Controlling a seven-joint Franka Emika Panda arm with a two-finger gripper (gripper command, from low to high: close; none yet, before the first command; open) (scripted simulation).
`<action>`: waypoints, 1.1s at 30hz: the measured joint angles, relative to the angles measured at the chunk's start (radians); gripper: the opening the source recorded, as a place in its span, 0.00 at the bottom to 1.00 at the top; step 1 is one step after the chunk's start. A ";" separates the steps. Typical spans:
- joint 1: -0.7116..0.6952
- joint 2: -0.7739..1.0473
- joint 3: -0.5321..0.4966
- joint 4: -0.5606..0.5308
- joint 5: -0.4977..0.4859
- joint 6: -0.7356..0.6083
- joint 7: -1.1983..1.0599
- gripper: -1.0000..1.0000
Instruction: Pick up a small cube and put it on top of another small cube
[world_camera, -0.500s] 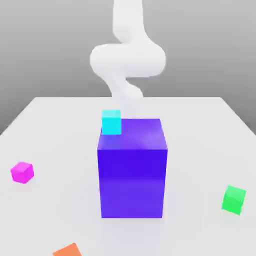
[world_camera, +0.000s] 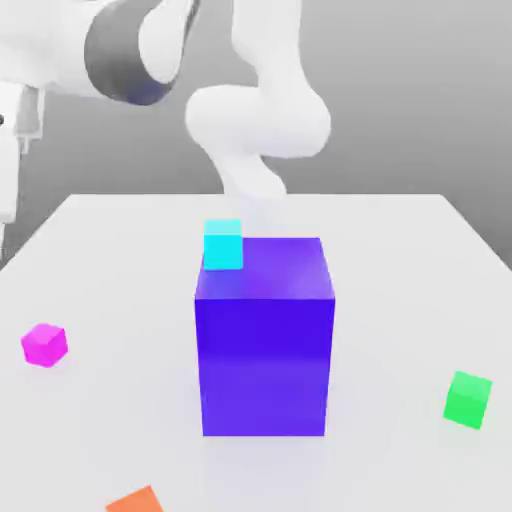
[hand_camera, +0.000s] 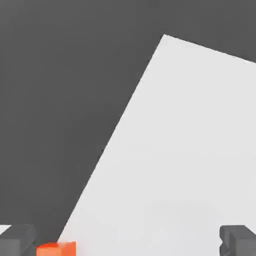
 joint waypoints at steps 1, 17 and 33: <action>-0.020 0.036 -0.019 -0.017 0.006 0.021 0.030 0.50; -0.328 0.500 0.090 -0.070 0.300 0.326 0.033 0.00; -0.047 0.194 0.077 -0.053 0.008 0.111 0.178 0.00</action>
